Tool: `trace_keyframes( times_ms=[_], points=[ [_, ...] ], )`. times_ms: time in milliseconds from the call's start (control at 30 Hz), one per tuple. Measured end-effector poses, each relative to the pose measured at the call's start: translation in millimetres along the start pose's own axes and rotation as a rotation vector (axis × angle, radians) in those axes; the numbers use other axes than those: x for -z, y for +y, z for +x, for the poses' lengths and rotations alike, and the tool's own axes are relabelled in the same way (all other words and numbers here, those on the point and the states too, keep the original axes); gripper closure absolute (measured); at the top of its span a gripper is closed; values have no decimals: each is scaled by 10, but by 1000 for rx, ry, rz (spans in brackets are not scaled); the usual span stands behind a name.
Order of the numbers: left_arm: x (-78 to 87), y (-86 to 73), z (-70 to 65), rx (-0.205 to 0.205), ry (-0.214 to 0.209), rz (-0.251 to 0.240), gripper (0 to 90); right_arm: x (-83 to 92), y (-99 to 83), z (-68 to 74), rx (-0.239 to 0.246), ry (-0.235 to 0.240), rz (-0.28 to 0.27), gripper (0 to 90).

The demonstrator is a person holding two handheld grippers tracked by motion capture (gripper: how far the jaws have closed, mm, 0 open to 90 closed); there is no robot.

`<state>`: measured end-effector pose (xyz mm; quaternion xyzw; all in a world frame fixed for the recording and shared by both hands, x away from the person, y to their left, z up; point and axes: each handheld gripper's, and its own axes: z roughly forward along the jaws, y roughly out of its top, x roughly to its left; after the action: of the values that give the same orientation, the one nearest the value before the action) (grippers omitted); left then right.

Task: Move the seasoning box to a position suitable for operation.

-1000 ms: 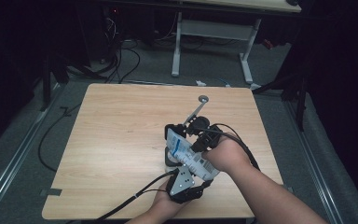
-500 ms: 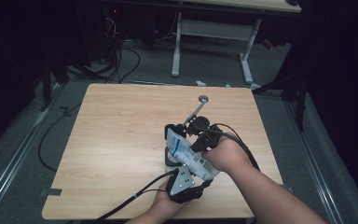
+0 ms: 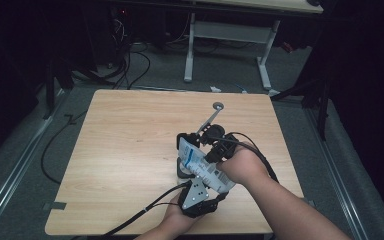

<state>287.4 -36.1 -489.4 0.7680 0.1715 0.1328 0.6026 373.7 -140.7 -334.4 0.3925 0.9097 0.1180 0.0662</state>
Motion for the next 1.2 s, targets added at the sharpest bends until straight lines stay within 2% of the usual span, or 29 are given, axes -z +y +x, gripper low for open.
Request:
trace_keyframes(
  times_ms=[1200],
  points=[
    [-4, 25, 10, 9, 2, -14, 576, -26, 35, -13, 5, -6, 1, 900]
  ],
)
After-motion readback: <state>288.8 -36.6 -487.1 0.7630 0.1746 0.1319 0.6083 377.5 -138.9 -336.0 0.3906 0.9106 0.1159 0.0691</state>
